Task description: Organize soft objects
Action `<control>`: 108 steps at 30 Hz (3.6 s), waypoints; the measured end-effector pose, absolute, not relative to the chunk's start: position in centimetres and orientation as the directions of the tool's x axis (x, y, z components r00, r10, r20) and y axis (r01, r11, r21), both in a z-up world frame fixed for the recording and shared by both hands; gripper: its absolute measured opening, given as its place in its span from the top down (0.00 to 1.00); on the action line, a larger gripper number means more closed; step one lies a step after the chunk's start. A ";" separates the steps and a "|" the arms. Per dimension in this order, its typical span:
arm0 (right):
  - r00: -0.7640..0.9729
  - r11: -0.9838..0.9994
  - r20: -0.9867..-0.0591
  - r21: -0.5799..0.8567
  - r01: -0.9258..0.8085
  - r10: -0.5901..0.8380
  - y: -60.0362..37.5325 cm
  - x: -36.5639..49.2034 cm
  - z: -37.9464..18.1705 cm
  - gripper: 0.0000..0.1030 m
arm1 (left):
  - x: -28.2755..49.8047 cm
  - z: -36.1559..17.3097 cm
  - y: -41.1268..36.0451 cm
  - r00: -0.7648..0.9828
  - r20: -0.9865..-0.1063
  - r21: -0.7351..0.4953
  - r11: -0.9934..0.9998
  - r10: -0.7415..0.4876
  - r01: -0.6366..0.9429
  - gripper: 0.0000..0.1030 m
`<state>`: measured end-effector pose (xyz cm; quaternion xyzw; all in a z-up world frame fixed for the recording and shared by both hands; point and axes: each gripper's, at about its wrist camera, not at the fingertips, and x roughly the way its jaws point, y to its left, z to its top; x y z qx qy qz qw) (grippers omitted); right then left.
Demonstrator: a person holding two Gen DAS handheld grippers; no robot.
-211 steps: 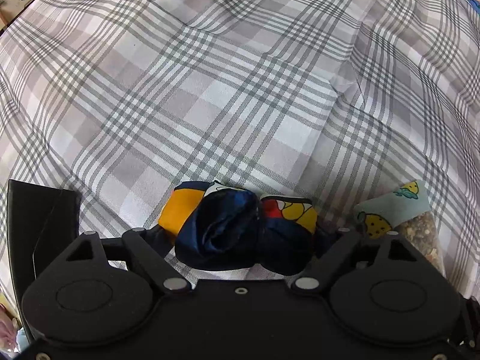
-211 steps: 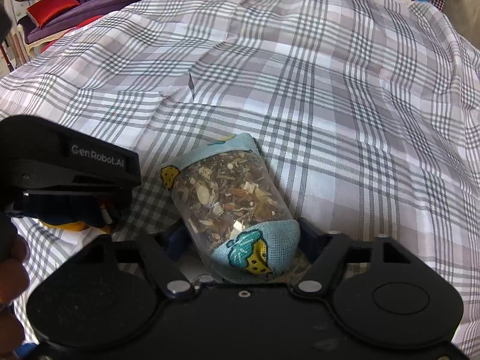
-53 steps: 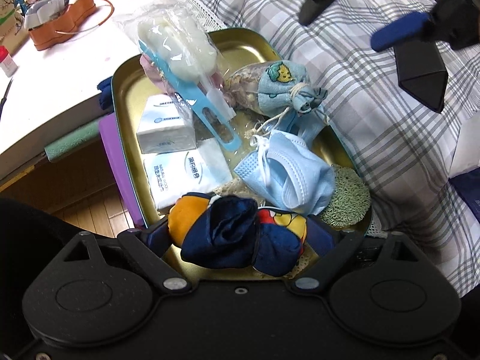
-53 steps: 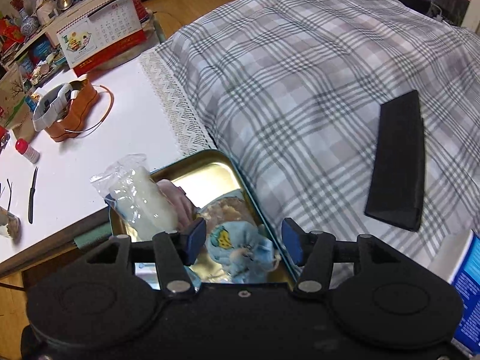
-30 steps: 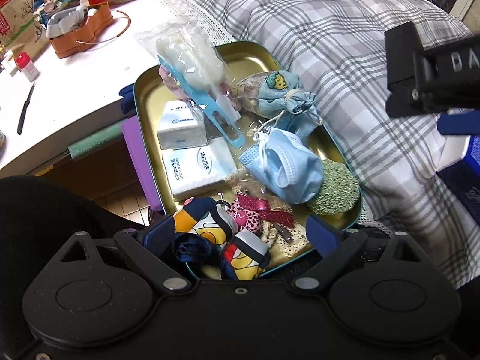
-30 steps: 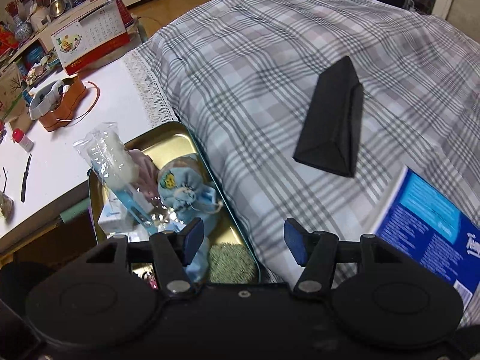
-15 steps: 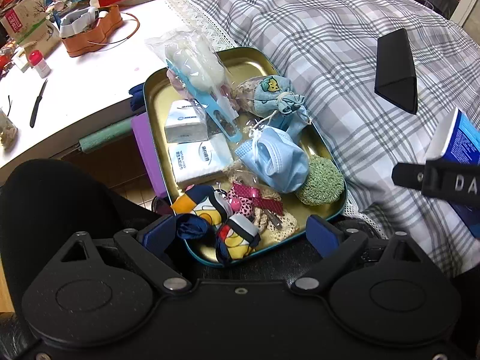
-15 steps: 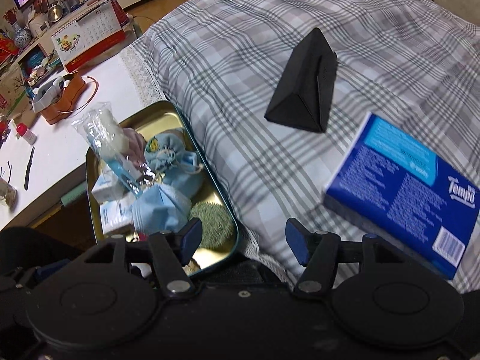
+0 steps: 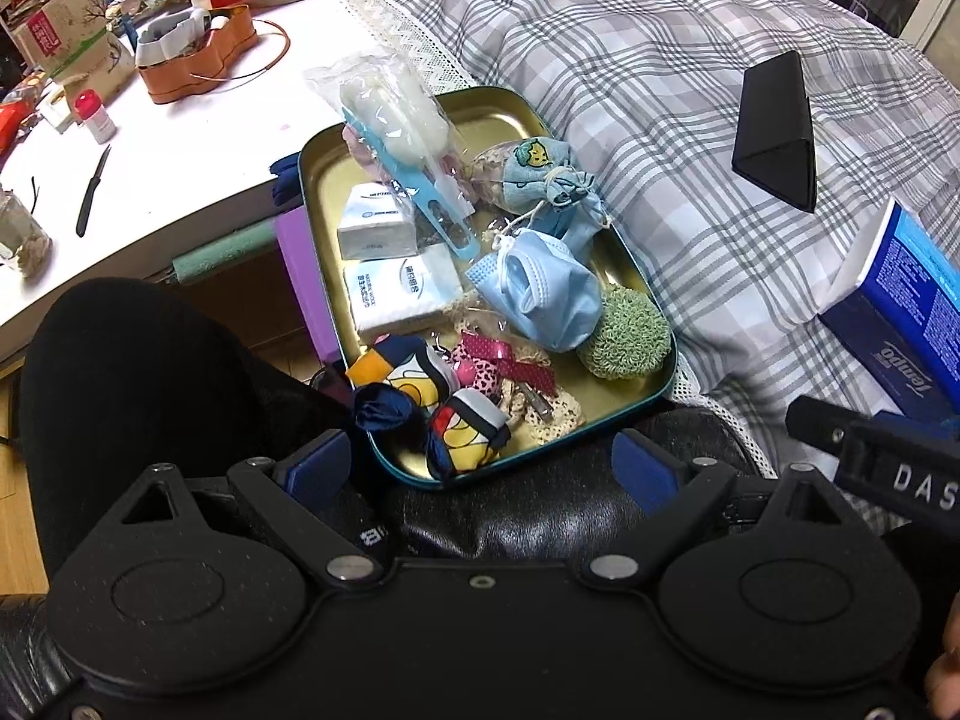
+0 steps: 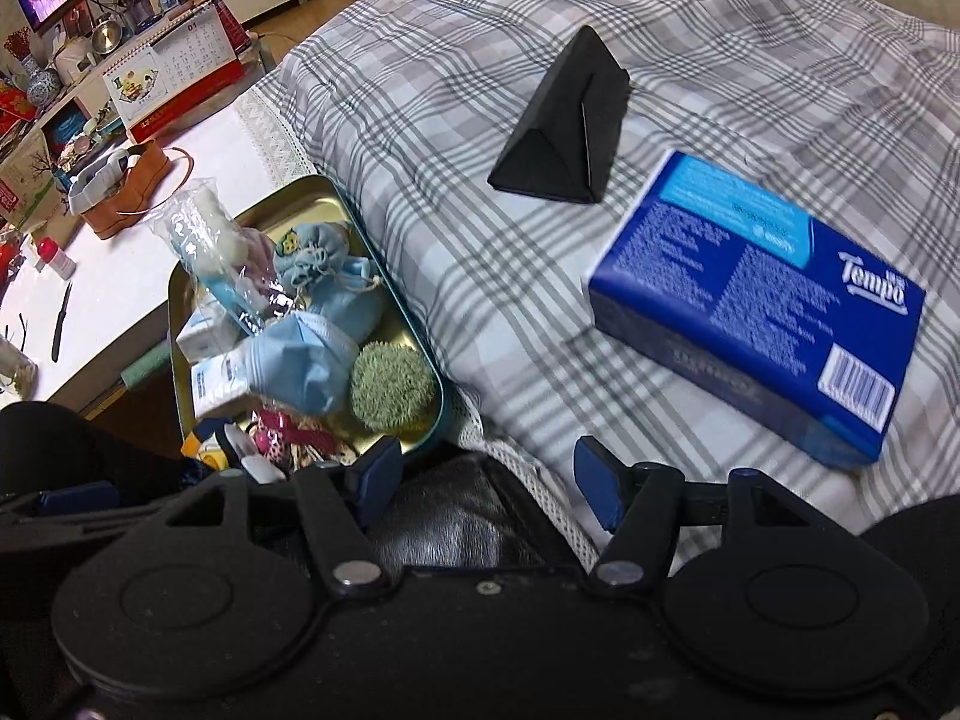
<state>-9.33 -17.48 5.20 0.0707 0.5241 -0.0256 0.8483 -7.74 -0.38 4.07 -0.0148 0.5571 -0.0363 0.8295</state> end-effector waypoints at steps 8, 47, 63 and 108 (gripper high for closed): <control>0.466 0.990 -0.884 0.089 0.112 0.026 -17.6 -11.2 5.6 0.39 | -8.7 4.6 -0.6 0.389 -0.917 -0.064 0.996 -0.083 0.062 0.12; 0.473 0.994 -0.881 0.068 0.081 0.022 -17.2 -12.9 6.2 0.39 | -9.7 5.4 -0.5 0.417 -0.907 -0.035 0.997 -0.060 0.068 0.12; 0.471 0.994 -0.882 0.069 0.084 0.021 -17.3 -13.3 6.3 0.39 | -10.1 5.6 -0.8 0.422 -0.905 -0.028 0.997 -0.058 0.076 0.12; 0.467 0.994 -0.884 0.072 0.083 0.025 -17.2 -14.0 5.9 0.39 | -10.5 5.3 -0.8 0.422 -0.906 -0.018 0.997 -0.047 0.074 0.12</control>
